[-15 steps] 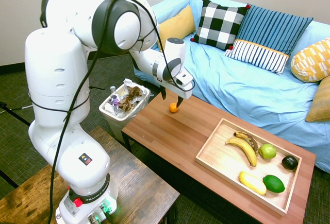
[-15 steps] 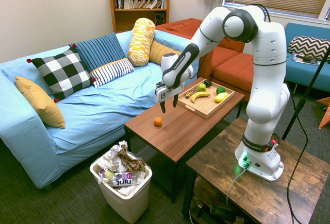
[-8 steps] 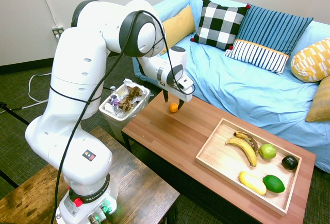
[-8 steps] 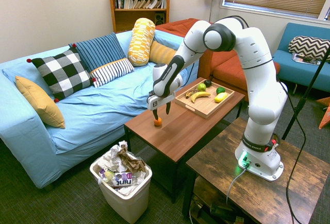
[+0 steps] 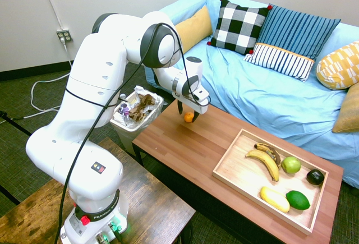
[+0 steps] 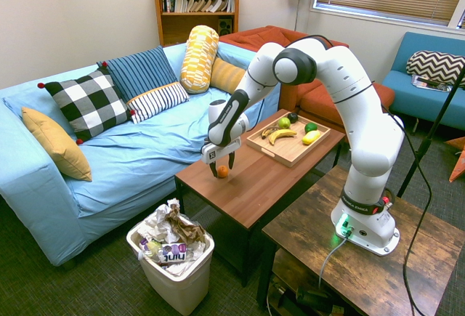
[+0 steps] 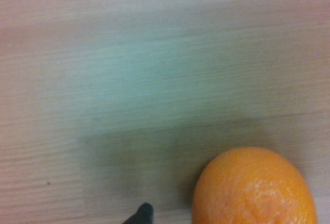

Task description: Put the tangerine in the tray

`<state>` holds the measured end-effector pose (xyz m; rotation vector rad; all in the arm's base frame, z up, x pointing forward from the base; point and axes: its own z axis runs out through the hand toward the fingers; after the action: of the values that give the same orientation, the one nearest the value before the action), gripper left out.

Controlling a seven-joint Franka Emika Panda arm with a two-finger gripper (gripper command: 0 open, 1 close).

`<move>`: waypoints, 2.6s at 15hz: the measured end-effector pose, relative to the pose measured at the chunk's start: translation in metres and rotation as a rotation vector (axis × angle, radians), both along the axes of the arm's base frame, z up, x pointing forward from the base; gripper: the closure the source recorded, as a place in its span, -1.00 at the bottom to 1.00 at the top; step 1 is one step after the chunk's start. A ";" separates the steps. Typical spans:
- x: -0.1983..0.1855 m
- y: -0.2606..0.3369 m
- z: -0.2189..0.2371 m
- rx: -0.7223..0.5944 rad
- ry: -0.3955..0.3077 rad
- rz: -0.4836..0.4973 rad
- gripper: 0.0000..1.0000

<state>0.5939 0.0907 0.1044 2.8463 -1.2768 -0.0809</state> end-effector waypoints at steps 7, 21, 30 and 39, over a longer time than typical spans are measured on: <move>0.002 0.000 -0.008 0.008 0.011 -0.020 1.00; 0.018 -0.023 0.056 0.019 -0.027 -0.064 1.00; -0.054 -0.267 0.139 0.020 -0.058 -0.363 1.00; -0.098 -0.367 0.044 0.040 0.037 -0.513 1.00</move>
<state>0.4963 -0.2762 0.1483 2.4549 -1.9755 -0.1651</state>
